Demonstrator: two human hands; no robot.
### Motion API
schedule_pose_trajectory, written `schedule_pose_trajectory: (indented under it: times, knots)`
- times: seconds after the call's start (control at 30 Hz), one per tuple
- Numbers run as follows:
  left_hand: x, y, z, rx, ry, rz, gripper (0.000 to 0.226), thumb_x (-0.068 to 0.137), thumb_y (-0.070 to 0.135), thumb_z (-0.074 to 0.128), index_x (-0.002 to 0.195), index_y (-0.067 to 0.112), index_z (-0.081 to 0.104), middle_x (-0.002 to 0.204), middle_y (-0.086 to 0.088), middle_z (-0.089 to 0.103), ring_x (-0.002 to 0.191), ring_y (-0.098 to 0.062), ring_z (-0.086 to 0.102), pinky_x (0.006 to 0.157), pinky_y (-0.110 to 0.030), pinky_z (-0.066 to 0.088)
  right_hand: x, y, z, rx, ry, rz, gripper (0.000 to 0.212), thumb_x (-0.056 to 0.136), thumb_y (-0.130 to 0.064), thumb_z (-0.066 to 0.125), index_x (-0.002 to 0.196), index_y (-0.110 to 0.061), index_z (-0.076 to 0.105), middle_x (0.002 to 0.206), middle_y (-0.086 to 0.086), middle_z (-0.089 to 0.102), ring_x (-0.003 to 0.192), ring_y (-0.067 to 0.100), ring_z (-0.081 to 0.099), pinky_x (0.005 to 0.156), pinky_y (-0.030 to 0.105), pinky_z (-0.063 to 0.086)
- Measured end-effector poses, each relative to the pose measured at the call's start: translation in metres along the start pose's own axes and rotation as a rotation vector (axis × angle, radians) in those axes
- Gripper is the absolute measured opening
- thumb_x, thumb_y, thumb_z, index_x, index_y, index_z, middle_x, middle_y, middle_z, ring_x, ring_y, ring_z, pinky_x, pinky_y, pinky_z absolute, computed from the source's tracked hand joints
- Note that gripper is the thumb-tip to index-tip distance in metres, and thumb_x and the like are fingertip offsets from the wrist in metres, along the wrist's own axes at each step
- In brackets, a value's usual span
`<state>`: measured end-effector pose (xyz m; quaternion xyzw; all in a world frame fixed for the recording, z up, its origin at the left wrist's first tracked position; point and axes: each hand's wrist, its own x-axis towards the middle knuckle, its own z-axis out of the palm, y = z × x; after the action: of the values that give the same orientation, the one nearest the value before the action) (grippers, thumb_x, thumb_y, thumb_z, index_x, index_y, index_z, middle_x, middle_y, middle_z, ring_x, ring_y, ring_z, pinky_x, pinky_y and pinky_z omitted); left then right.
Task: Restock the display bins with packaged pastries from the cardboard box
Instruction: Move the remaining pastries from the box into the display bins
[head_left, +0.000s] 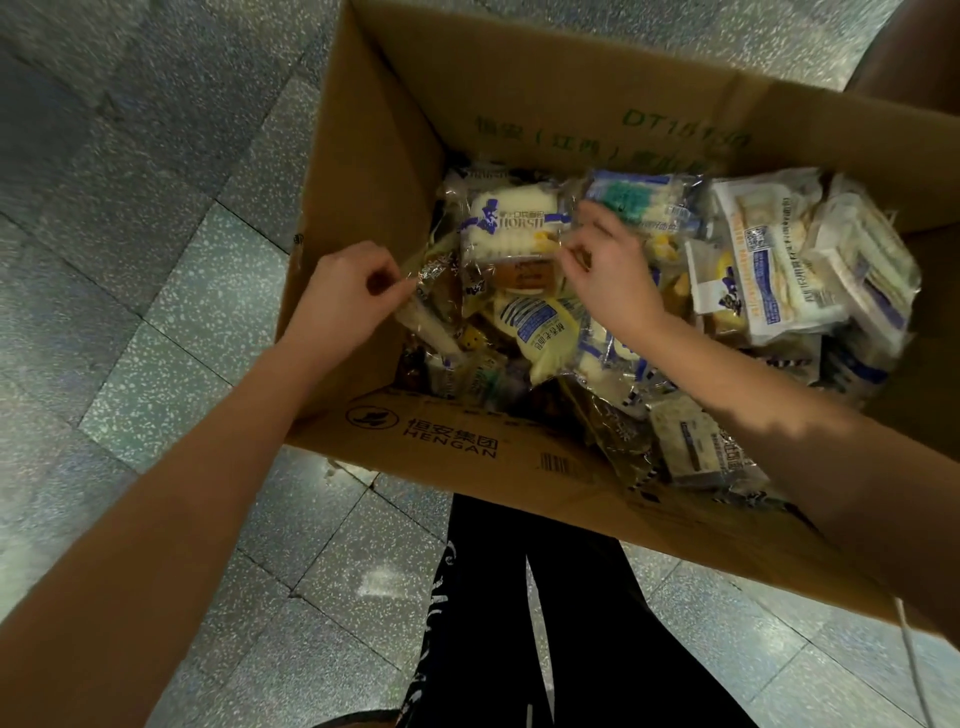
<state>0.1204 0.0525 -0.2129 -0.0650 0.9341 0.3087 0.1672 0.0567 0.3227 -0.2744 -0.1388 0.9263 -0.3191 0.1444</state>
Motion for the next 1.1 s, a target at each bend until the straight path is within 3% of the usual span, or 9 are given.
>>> schedule_pose_trajectory:
  times: [0.17, 0.3, 0.43, 0.6, 0.67, 0.87, 0.93, 1.0, 1.1]
  knots:
    - [-0.013, -0.001, 0.01, -0.024, 0.052, -0.096, 0.023, 0.087, 0.003, 0.067, 0.107, 0.014, 0.064, 0.118, 0.0, 0.045, 0.097, -0.01, 0.053, 0.091, -0.016, 0.044, 0.02, -0.022, 0.008, 0.18, 0.045, 0.167, 0.029, 0.094, -0.014, 0.061, 0.121, -0.006, 0.056, 0.123, 0.01, 0.059, 0.103, 0.018, 0.059, 0.095, 0.036, 0.05]
    - [-0.017, -0.001, 0.01, -0.046, 0.089, -0.142, 0.037, 0.09, 0.001, 0.063, 0.125, 0.012, 0.063, 0.121, -0.005, 0.061, 0.093, -0.005, 0.057, 0.081, -0.005, 0.04, 0.034, -0.032, 0.018, 0.247, 0.041, 0.238, 0.04, 0.096, -0.018, 0.059, 0.135, -0.013, 0.049, 0.131, 0.009, 0.054, 0.118, 0.021, 0.052, 0.102, 0.036, 0.044]
    - [-0.021, 0.001, 0.012, -0.074, 0.115, -0.141, 0.025, 0.093, 0.005, 0.061, 0.117, 0.009, 0.069, 0.115, -0.002, 0.068, 0.1, -0.002, 0.055, 0.081, 0.001, 0.037, 0.049, -0.037, 0.022, 0.225, 0.03, 0.185, 0.039, 0.102, -0.026, 0.048, 0.141, -0.019, 0.047, 0.138, 0.009, 0.052, 0.128, 0.023, 0.047, 0.103, 0.026, 0.034]
    - [-0.014, -0.002, 0.018, -0.233, 0.223, -0.205, 0.018, 0.095, 0.01, 0.059, 0.108, 0.018, 0.068, 0.099, 0.012, 0.065, 0.08, 0.008, 0.055, 0.075, -0.005, 0.042, 0.08, -0.037, 0.032, 0.205, -0.026, 0.242, 0.045, 0.1, -0.031, 0.051, 0.143, -0.016, 0.045, 0.133, 0.01, 0.058, 0.108, 0.021, 0.061, 0.102, 0.038, 0.047]
    - [-0.011, -0.001, 0.021, -0.331, 0.242, -0.254, 0.017, 0.096, 0.01, 0.058, 0.105, 0.02, 0.067, 0.095, 0.016, 0.063, 0.074, 0.011, 0.055, 0.069, -0.006, 0.043, 0.093, -0.038, 0.033, 0.194, -0.05, 0.296, 0.046, 0.099, -0.026, 0.054, 0.143, -0.013, 0.045, 0.136, 0.01, 0.057, 0.11, 0.022, 0.061, 0.103, 0.036, 0.046]
    - [-0.008, -0.004, 0.02, -0.389, 0.201, -0.232, 0.019, 0.098, 0.006, 0.053, 0.106, 0.019, 0.064, 0.101, 0.014, 0.059, 0.093, 0.009, 0.055, 0.086, -0.006, 0.041, 0.116, -0.03, 0.035, 0.232, -0.095, 0.518, 0.042, 0.093, -0.003, 0.059, 0.134, -0.015, 0.055, 0.137, 0.006, 0.055, 0.122, 0.02, 0.054, 0.105, 0.03, 0.044]
    - [-0.007, -0.005, 0.02, -0.271, 0.084, -0.185, 0.024, 0.1, 0.005, 0.048, 0.115, 0.014, 0.065, 0.108, 0.007, 0.054, 0.099, -0.003, 0.052, 0.089, -0.007, 0.039, 0.115, -0.028, 0.034, 0.293, -0.078, 0.535, 0.039, 0.092, -0.003, 0.061, 0.129, -0.016, 0.059, 0.132, 0.004, 0.057, 0.117, 0.018, 0.056, 0.099, 0.023, 0.046]
    - [-0.008, -0.006, 0.021, -0.17, 0.003, -0.127, 0.025, 0.1, 0.004, 0.047, 0.115, 0.01, 0.065, 0.11, 0.003, 0.051, 0.1, -0.008, 0.05, 0.081, -0.001, 0.037, 0.109, -0.028, 0.035, 0.347, -0.068, 0.504, 0.038, 0.091, -0.001, 0.061, 0.126, -0.017, 0.062, 0.122, 0.004, 0.062, 0.1, 0.013, 0.061, 0.077, 0.01, 0.048]
    - [-0.013, -0.006, 0.02, -0.084, 0.046, -0.063, 0.02, 0.098, 0.004, 0.051, 0.108, 0.011, 0.067, 0.108, 0.001, 0.051, 0.099, -0.01, 0.05, 0.08, -0.005, 0.036, 0.096, -0.029, 0.035, 0.4, -0.102, 0.427, 0.037, 0.092, 0.002, 0.054, 0.124, -0.015, 0.064, 0.121, 0.005, 0.063, 0.079, 0.007, 0.059, 0.061, 0.009, 0.045]
